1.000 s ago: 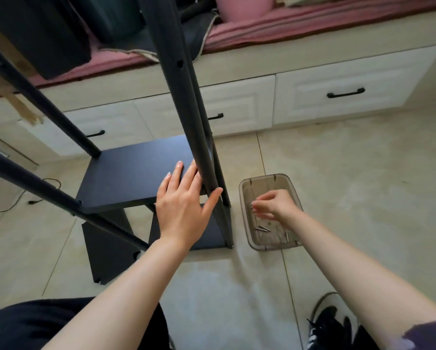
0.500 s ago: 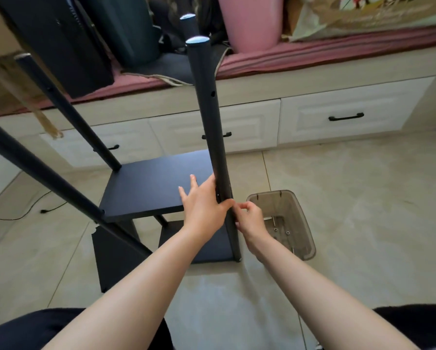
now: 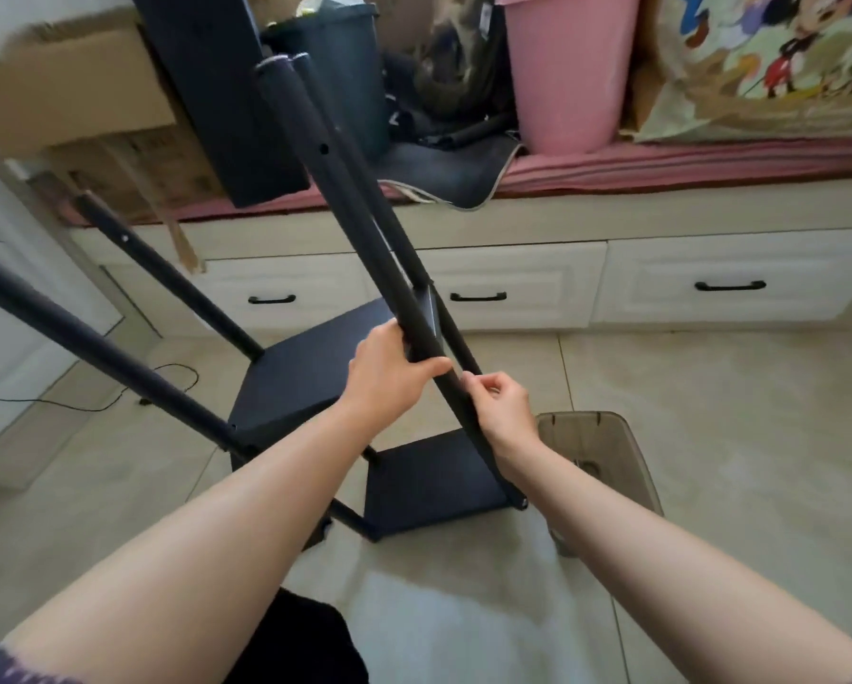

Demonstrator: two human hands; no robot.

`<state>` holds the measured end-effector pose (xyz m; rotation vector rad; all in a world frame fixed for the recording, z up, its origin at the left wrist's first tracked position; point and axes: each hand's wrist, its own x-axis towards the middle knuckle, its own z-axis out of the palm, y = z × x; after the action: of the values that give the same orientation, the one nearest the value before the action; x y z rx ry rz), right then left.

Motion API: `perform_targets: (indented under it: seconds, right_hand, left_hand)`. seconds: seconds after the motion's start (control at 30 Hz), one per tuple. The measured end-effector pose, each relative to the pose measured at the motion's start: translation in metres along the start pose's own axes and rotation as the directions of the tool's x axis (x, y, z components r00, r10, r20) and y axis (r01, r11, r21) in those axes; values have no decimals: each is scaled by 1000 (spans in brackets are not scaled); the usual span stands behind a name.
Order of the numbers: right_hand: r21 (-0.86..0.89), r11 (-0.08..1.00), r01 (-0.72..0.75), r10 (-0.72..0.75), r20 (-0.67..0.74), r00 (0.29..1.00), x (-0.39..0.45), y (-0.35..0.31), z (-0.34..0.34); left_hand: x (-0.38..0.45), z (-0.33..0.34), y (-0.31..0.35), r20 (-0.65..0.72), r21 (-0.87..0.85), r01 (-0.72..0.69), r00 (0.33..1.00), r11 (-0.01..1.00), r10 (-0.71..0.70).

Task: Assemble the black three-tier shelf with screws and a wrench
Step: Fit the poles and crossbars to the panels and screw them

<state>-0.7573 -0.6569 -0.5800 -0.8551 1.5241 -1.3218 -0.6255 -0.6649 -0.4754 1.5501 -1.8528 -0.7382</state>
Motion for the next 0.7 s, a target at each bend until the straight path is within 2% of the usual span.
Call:
perform_targets:
  seconds: [0.2,0.4,0.7]
  right_hand:
    - [-168,985,33,-13,119,993,5,-24,27]
    - [-399,907,137,-28,267,963,13,-36,55]
    - [-419,875,243,-65,394,917,17,-31,97]
  left_hand:
    - [-1,-45,-24,-74,-109,68,994,992,-77]
    - [-11,-83,-63,-98,-202,97,988,975,-118]
    - [-25,-113,-125,-153,-375,97,974,922,-165]
